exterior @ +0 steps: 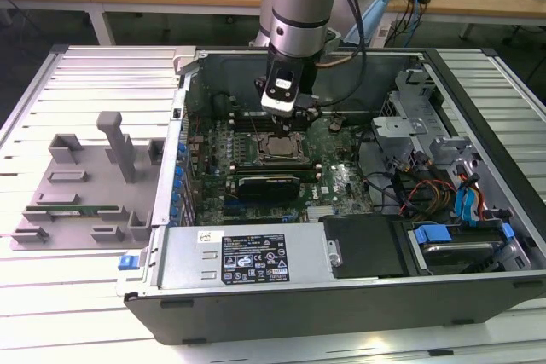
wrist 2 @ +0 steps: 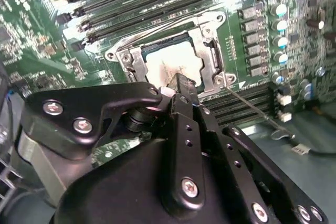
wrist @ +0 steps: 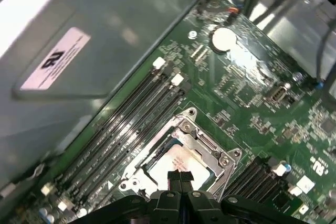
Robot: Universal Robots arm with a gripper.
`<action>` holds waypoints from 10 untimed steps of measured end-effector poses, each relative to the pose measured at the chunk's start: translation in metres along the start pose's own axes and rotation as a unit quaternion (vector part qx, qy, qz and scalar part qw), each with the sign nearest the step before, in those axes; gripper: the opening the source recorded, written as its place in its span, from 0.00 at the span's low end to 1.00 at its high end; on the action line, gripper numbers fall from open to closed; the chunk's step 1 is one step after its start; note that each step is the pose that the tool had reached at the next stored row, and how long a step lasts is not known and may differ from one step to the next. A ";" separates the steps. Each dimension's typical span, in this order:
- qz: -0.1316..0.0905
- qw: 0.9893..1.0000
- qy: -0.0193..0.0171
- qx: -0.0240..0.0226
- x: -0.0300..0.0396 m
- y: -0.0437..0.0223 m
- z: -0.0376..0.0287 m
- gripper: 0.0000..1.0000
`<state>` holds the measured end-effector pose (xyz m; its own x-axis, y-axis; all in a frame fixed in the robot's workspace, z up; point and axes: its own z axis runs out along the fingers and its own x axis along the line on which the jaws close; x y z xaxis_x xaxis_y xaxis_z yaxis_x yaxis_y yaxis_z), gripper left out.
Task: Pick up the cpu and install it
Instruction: 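Close the cpu cover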
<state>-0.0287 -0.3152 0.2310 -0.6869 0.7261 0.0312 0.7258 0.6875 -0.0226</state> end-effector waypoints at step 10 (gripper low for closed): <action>-0.146 0.989 -0.003 0.005 0.0000 0.0000 0.0001 0.11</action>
<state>-0.0287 -0.3151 0.2309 -0.8677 0.4962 0.0312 0.4957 0.8682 -0.0227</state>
